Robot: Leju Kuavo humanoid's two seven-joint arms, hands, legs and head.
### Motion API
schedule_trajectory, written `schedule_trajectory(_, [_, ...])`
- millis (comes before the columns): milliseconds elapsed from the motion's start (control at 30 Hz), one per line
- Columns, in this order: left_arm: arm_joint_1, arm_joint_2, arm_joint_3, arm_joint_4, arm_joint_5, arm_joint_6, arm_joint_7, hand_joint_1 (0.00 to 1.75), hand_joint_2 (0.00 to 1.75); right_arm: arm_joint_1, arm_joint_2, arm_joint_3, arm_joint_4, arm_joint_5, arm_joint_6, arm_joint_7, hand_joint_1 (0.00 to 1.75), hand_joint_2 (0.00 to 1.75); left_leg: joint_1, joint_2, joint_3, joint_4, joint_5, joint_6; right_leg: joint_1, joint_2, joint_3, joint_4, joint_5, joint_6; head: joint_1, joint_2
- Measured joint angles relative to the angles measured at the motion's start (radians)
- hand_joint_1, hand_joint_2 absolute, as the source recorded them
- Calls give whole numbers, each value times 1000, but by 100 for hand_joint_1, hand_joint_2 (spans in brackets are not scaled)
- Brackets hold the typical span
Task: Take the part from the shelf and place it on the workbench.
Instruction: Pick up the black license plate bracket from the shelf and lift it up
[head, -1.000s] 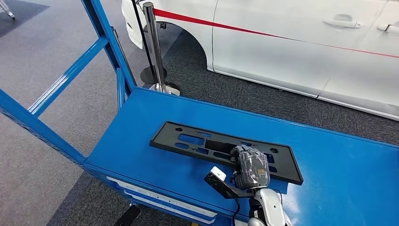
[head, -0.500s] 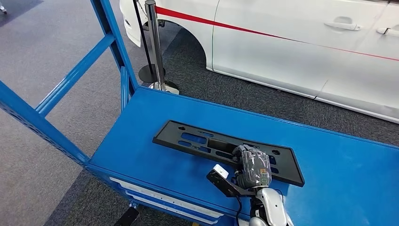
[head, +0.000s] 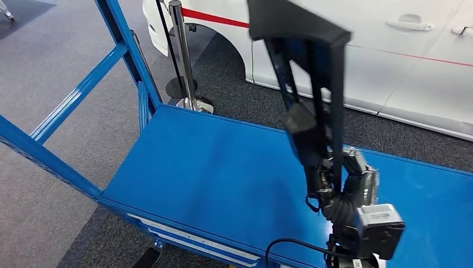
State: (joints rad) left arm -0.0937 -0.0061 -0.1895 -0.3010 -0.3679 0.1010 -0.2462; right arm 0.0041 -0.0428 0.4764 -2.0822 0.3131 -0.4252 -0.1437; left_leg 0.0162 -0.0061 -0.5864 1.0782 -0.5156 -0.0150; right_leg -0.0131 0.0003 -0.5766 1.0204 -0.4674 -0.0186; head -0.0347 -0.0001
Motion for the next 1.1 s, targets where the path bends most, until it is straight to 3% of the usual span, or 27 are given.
schedule_trajectory(100, [2, -1, 10, 0, -1, 0, -1, 0, 0, 16, 5, -16, -44, -12, 5, -15, 175, 175, 2, 1, -92, 187, -82, -11, 1, -1, 3, 1, -4, -10, 0, 0])
schedule_trajectory(133, [3, -1, 13, 0, -2, 1, -2, 0, 0, 25, 6, -20, -52, -21, 2, -25, 175, 175, 2, 1, -110, 220, -84, -13, 1, -1, 3, 2, -6, -10, 0, 0])
schedule_trajectory(167, [5, -1, 16, 0, -3, 2, -4, 0, 0, 37, 6, -25, -59, -36, -3, -42, 175, 175, 2, 1, -111, 216, -68, -13, 1, -1, 5, 3, -8, -10, 0, 0])
schedule_trajectory(267, [11, -1, 29, 5, -7, 9, -23, 0, 0, 84, 4, -40, -84, -100, -26, -103, 175, 175, 0, 1, -29, 33, 35, -2, 3, 0, 16, 6, -18, -3, 0, 0])
schedule_trajectory(333, [16, -1, 37, 9, -10, 15, -39, 0, 0, 111, 2, -54, -100, -137, -37, -125, 175, 175, -6, 1, 8, -46, 56, 9, 6, 0, 16, 8, -21, 5, 0, 0])
schedule_trajectory(467, [29, -4, 54, 16, -5, 28, -54, 0, 0, 173, 1, -87, -117, -163, -78, -130, 175, 175, -3, 1, 17, -69, 56, 30, 7, 0, 13, 19, -35, 23, 0, 0])
schedule_trajectory(533, [33, -8, 68, 18, 7, 27, -60, 0, 0, 210, 0, -98, -119, -179, -94, -136, 175, 175, 2, 3, 22, -78, 60, 43, 5, 0, -23, 100, -86, 30, 1, 0])
schedule_trajectory(600, [36, -9, 81, 21, 14, 26, -62, 0, 0, 252, -5, -102, -120, -206, -105, -153, 175, 175, 2, 3, 22, -77, 60, 48, 3, 0, -87, 228, -143, 35, 2, 0])
schedule_trajectory(633, [38, -11, 88, 22, 15, 25, -62, 0, 0, 271, -9, -103, -120, -223, -110, -163, 175, 175, 2, 3, 22, -76, 60, 48, 0, 0, -109, 269, -152, 37, 2, 0])
schedule_trajectory(667, [41, -12, 93, 24, 15, 24, -62, 0, 0, 289, -13, -103, -120, -239, -115, -173, 175, 175, 2, 3, 22, -73, 60, 48, -3, 0, -114, 275, -142, 40, 2, 0])
schedule_trajectory(700, [42, -14, 98, 25, 14, 23, -61, 0, 0, 304, -17, -103, -120, -257, -120, -182, 175, 175, 3, 2, 22, -70, 59, 46, -6, 0, -99, 242, -114, 41, 2, 0])
schedule_trajectory(733, [44, -16, 102, 25, 12, 23, -61, 0, 0, 318, -22, -103, -121, -275, -125, -192, 175, 175, 4, 1, 22, -65, 56, 44, -9, -1, -69, 179, -77, 42, 2, 0])
schedule_trajectory(800, [48, -19, 109, 26, 11, 23, -62, 0, 0, 345, -30, -103, -126, -301, -133, -212, 175, 175, 1, -1, 19, -54, 49, 34, -11, 1, -16, 65, -29, 41, 2, 0])
schedule_trajectory(900, [53, -20, 120, 29, 11, 23, -64, 0, 0, 378, -39, -103, -138, -318, -138, -232, 175, 175, -3, -2, 15, -49, 50, 16, -6, 7, -7, 31, -17, 30, 0, 0])
schedule_trajectory(967, [54, -21, 125, 31, 11, 23, -65, 0, 0, 388, -44, -103, -144, -321, -139, -235, 175, 175, 1, -1, 10, -40, 38, 6, -7, 5, -11, 26, -8, 15, 0, 0])
schedule_trajectory(1033, [54, -23, 128, 33, 11, 23, -66, 0, 0, 394, -45, -103, -148, -324, -139, -240, 175, 175, 4, 1, -16, 31, -26, -1, -9, 1, -21, 21, 4, -1, 0, 0])
schedule_trajectory(1100, [55, -23, 132, 34, 11, 23, -67, 0, 0, 402, -48, -103, -153, -329, -144, -251, 175, 175, 4, 1, -57, 156, -109, -5, -4, -2, -37, 22, 15, -9, 0, 0])
